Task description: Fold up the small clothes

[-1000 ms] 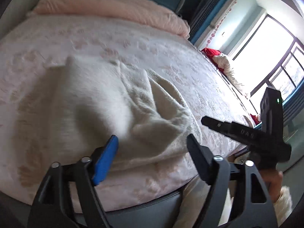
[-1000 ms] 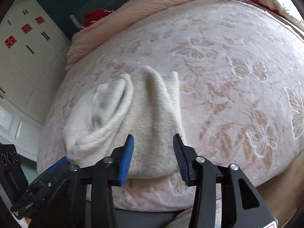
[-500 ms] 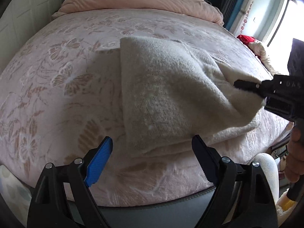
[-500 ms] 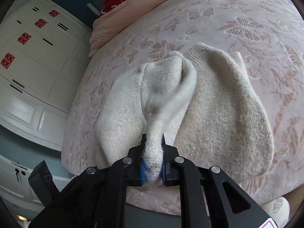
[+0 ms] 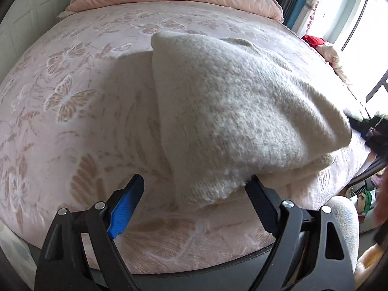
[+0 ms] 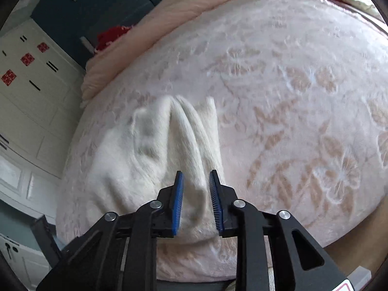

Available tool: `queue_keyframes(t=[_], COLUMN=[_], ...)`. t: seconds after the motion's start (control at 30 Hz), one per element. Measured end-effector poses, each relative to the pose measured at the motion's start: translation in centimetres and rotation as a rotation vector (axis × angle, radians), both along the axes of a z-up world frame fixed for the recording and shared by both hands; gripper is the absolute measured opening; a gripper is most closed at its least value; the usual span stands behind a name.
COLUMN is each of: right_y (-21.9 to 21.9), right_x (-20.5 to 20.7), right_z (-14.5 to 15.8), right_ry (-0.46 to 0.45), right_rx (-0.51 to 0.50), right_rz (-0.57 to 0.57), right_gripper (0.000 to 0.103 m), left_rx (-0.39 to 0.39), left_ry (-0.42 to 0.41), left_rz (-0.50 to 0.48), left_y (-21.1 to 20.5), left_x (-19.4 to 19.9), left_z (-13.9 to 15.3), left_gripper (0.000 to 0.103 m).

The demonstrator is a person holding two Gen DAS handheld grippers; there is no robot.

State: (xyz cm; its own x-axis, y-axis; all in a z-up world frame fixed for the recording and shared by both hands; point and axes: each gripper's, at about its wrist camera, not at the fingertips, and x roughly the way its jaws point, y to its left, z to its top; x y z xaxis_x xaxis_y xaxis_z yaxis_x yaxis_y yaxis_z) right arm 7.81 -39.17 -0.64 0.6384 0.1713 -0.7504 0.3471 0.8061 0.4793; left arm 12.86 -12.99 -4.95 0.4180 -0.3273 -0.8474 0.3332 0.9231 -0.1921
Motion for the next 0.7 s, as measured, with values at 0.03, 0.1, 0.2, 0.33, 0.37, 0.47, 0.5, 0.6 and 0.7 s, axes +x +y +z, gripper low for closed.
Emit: queue_keyframes(t=[0.03, 0.1, 0.2, 0.33, 0.37, 0.47, 0.5, 0.6, 0.7], right_y=[-0.1, 0.1, 1.3, 3.0, 3.3, 1.9, 0.9, -0.8, -0.4], right_x=[0.6, 2.4, 7.0, 10.6, 10.9, 8.6, 7.5, 6.6, 7.4], right_z=[0.9, 1.7, -1.0, -5.4, -4.7, 0.9, 2.2, 0.0, -6.7], right_ry=[-0.025, -0.051, 0.027, 0.145, 0.136, -0.062, -0.108, -0.020, 0.146], right_rx=[0.012, 0.061, 0.096, 0.096, 0.095, 0.092, 0.097, 0.026, 0.044], right_rz=[0.018, 0.070, 0.135, 0.175, 0.182, 0.127, 0.097, 0.051, 0.113], right_gripper=[0.049, 0.054, 0.054, 0.010, 0.009, 0.008, 0.008, 0.008, 0.009], left_rx=[-0.003, -0.009, -0.039, -0.008, -0.005, -0.032, -0.040, -0.049, -0.035], left_ry=[0.001, 0.011, 0.048, 0.051, 0.058, 0.093, 0.101, 0.099, 0.113], left_rz=[-0.006, -0.025, -0.053, -0.118, -0.126, -0.121, -0.119, -0.117, -0.088], left_y=[0.0, -0.1, -0.2, -0.3, -0.1, 0.6, 0.7, 0.3, -0.2], left_x=[0.1, 0.2, 0.5, 0.6, 0.8, 1.4, 1.5, 1.5, 1.7], left_z=[0.0, -0.2, -0.3, -0.2, -0.2, -0.4, -0.5, -0.7, -1.3], left_gripper=[0.082, 0.072, 0.052, 0.031, 0.027, 0.023, 0.023, 0.023, 0.025])
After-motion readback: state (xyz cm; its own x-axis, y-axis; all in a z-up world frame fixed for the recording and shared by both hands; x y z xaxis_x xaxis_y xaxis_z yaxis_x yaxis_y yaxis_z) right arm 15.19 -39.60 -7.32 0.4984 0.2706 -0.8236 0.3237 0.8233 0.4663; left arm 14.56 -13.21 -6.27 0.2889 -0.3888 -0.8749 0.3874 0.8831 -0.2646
